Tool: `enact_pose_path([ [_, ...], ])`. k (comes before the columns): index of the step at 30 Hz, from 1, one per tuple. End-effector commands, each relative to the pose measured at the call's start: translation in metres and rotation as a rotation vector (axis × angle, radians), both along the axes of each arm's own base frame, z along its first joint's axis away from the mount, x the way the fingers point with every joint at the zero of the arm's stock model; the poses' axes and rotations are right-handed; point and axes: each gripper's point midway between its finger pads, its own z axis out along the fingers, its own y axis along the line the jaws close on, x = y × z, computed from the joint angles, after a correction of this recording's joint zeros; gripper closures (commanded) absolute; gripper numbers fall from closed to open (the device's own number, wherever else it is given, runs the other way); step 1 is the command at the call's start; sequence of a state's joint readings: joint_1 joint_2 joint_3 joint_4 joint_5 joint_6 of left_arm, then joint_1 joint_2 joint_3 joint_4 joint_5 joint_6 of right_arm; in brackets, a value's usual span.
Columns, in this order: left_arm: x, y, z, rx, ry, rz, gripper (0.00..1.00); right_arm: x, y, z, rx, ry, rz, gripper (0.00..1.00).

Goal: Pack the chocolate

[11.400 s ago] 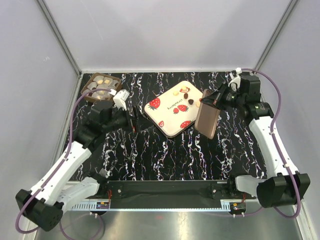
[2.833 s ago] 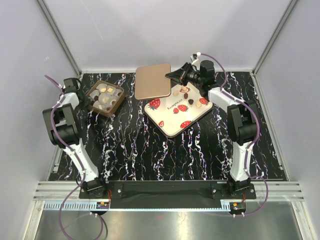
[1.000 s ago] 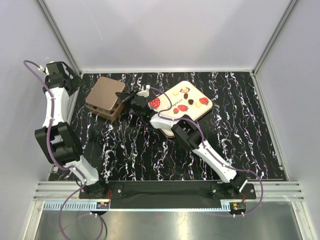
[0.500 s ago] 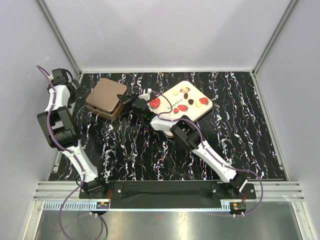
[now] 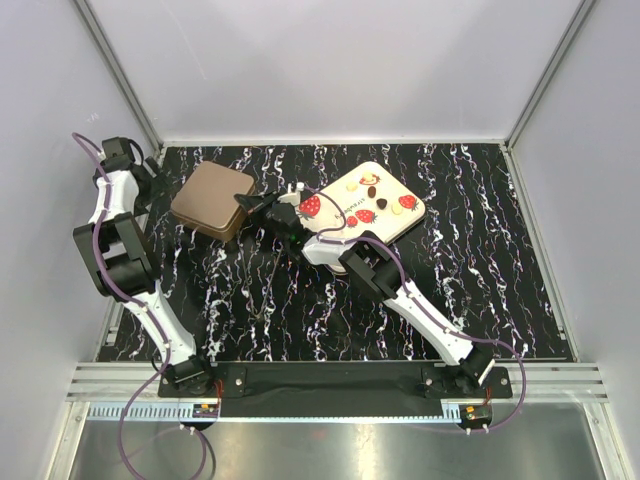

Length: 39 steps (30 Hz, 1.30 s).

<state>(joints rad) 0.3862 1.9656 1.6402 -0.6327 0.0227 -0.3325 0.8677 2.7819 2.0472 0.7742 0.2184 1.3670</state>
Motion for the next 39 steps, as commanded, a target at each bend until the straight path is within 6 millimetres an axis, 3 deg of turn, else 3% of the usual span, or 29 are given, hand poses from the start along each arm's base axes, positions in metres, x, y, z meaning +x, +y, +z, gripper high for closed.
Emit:
enact_pose_path([
  [1,0.011,-0.006,0.021,-0.015,-0.079,-0.042,0.15,-0.015,0.013,0.055,0.061,-0.058,0.045,1.0],
  [12,0.011,-0.014,0.006,-0.07,-0.057,-0.06,0.2,-0.016,0.008,0.045,0.043,-0.032,0.023,1.0],
  [25,0.017,-0.019,0.053,-0.057,-0.162,-0.075,0.2,-0.002,0.007,0.048,0.041,-0.047,-0.03,1.0],
  [31,0.027,-0.035,0.073,-0.119,-0.248,-0.137,0.2,-0.001,0.007,0.043,0.017,-0.035,-0.032,1.0],
  [39,0.033,-0.058,0.081,-0.207,-0.304,-0.204,0.2,0.001,0.005,0.037,0.017,-0.016,-0.047,1.0],
])
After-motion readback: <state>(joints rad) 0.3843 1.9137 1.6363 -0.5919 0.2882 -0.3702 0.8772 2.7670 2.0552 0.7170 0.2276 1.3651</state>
